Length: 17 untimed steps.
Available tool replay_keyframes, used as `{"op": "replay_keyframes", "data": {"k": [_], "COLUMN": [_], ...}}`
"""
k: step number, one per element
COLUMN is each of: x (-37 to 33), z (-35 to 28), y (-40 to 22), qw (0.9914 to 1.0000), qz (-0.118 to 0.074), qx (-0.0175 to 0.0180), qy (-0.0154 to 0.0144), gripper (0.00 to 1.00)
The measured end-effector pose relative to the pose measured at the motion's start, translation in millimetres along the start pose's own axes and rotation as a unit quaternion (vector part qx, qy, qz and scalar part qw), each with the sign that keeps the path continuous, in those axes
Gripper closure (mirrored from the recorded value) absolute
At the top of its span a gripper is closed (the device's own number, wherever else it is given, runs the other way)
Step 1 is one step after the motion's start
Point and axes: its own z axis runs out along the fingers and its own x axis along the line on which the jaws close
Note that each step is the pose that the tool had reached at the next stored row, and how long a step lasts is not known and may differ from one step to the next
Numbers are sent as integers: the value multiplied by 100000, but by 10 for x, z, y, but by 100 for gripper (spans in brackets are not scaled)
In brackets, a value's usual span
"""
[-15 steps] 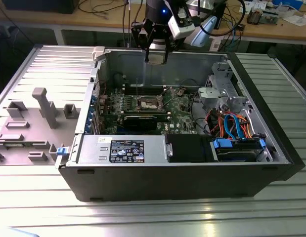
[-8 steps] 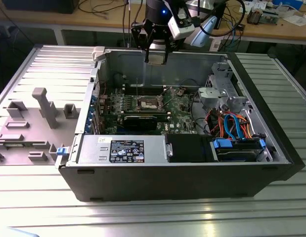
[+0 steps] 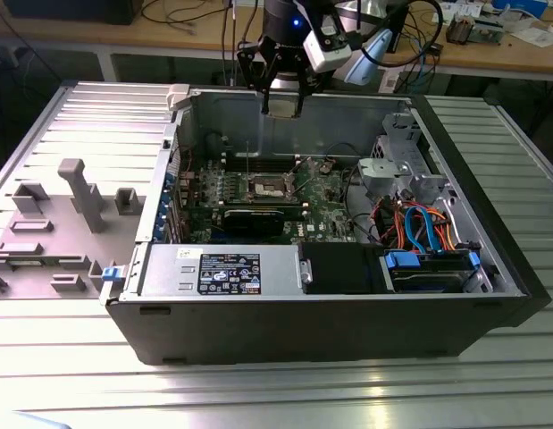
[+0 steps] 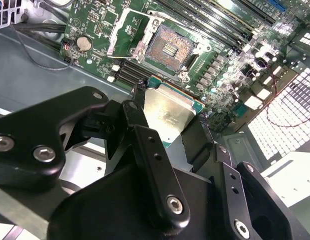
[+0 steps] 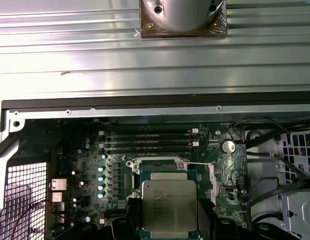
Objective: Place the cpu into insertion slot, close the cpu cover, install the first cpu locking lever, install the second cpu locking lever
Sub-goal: 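Place the cpu into insertion slot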
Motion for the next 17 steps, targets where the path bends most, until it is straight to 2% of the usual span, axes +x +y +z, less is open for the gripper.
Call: {"op": "replay_keyframes", "data": {"k": [17], "x": [-1], "z": [43], "y": [-5], "qw": [100000], "qz": [-1], "qx": [1], "qy": [-4], "gripper": [46]}}
